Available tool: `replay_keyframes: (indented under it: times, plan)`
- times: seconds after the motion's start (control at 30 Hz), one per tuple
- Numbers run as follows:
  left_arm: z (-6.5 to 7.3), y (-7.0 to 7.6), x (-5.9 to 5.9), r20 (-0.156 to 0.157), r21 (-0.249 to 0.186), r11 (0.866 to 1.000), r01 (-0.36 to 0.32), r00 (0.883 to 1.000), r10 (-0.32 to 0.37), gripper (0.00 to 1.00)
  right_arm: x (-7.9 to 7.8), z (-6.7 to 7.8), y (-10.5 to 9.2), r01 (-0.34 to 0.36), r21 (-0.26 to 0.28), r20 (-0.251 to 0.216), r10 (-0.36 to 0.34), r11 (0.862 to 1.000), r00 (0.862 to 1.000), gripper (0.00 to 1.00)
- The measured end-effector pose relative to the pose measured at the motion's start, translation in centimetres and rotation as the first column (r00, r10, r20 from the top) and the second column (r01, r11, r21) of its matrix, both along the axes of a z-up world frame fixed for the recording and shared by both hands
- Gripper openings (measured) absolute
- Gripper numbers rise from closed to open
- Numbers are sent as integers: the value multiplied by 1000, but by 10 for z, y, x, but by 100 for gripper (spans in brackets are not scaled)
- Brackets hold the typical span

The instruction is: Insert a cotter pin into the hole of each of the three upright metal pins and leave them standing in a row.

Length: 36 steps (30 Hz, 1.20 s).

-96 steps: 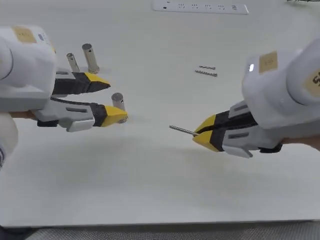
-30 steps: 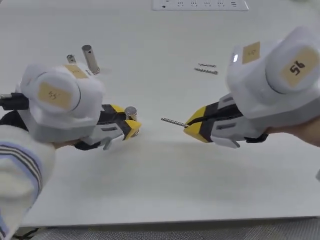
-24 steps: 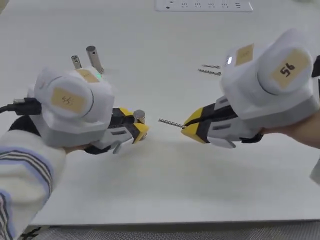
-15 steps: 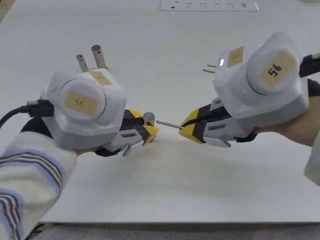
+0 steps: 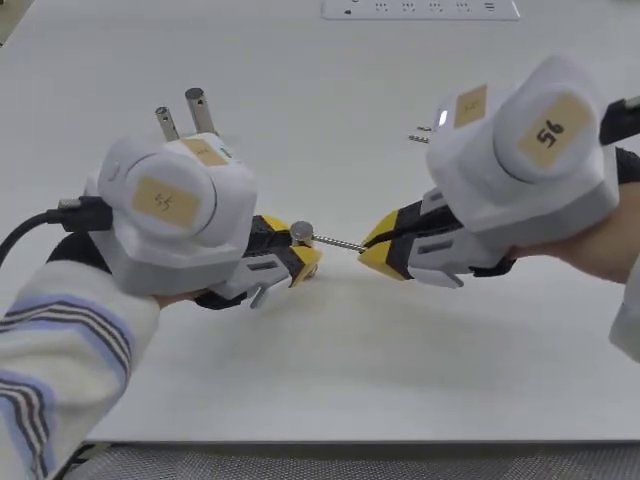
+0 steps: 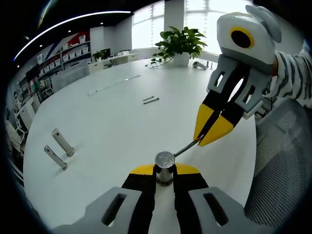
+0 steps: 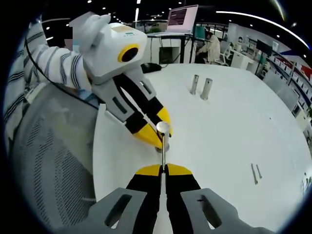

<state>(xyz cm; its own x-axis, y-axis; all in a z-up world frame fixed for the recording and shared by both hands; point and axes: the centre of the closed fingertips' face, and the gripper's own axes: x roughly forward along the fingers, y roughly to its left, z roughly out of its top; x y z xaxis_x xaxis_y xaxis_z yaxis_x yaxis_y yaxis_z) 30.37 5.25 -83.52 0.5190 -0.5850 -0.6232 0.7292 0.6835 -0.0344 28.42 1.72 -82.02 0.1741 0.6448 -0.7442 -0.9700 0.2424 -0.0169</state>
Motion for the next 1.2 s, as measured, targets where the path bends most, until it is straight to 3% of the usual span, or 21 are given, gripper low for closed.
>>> replay_keyframes:
  times: [0.4,0.63,0.9,1.2]
  plan:
    - [0,-1,-2,6,0,1000,10,1000,-10,12,-2,0,5,-2,6,-3,2,1000,1000,3]
    - [7,-2,-2,2,-66,998,-15,1000,15,12,-5,1,12,26,20,-17,-26,999,1000,3]
    - [8,-3,-3,0,-96,995,-19,1000,19,12,-2,0,19,49,40,-30,-48,998,998,3]
    - [5,0,-5,7,-65,998,7,1000,-7,13,1,-1,24,53,44,-28,-52,998,998,3]
